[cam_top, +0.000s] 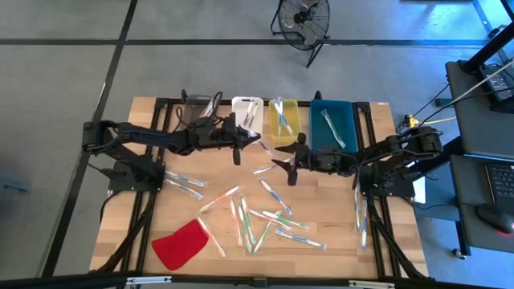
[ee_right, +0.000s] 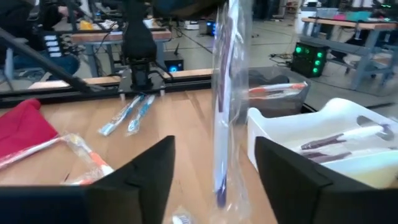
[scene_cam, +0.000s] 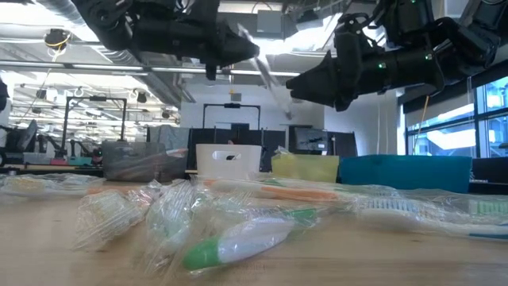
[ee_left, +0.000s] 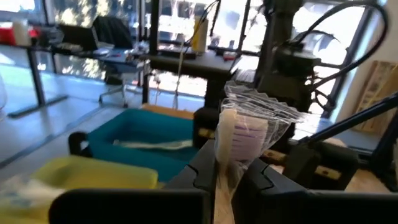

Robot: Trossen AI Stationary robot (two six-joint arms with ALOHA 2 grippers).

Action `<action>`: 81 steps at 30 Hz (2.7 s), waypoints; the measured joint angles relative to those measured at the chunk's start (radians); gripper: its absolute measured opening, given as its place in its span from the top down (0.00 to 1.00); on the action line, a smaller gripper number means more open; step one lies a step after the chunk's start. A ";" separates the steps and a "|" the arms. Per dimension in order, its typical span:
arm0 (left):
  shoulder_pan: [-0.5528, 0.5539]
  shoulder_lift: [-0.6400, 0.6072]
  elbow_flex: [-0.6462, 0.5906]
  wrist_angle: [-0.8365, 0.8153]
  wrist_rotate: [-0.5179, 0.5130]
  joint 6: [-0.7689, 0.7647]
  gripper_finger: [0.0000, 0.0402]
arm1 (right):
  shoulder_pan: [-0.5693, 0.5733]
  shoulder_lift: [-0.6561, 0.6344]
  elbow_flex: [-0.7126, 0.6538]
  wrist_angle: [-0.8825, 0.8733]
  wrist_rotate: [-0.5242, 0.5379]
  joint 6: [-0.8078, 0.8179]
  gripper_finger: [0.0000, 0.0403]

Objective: Pick & Place Toothbrushes
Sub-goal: Put the violet toothbrush into the white bin

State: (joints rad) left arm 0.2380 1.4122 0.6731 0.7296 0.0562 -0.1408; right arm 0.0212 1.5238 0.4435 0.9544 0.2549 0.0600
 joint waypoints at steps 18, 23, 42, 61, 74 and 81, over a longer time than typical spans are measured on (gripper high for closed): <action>0.299 -0.198 0.033 -0.311 0.156 -0.128 0.96 | 0.000 0.000 0.000 -0.073 -0.034 0.089 0.46; 0.349 -0.194 0.141 -0.504 0.156 -0.110 0.96 | 0.000 -0.001 0.000 -0.074 -0.039 0.093 0.50; 0.416 0.015 0.466 -0.993 -0.032 -0.107 0.96 | 0.000 -0.001 0.000 -0.081 -0.039 0.090 0.58; 0.419 0.292 0.639 -1.128 -0.112 -0.039 0.96 | 0.000 -0.001 0.000 -0.092 -0.038 0.089 0.56; 0.452 0.316 0.639 -1.198 -0.114 -0.135 0.96 | 0.000 -0.001 0.000 -0.099 -0.035 0.089 0.61; 0.466 0.319 0.639 -1.205 -0.058 -0.177 0.96 | 0.000 -0.001 0.000 -0.099 -0.035 0.089 0.60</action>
State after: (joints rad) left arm 0.7039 1.7312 1.3122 -0.4751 -0.0017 -0.3176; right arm 0.0208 1.5227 0.4435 0.8558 0.2199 0.1486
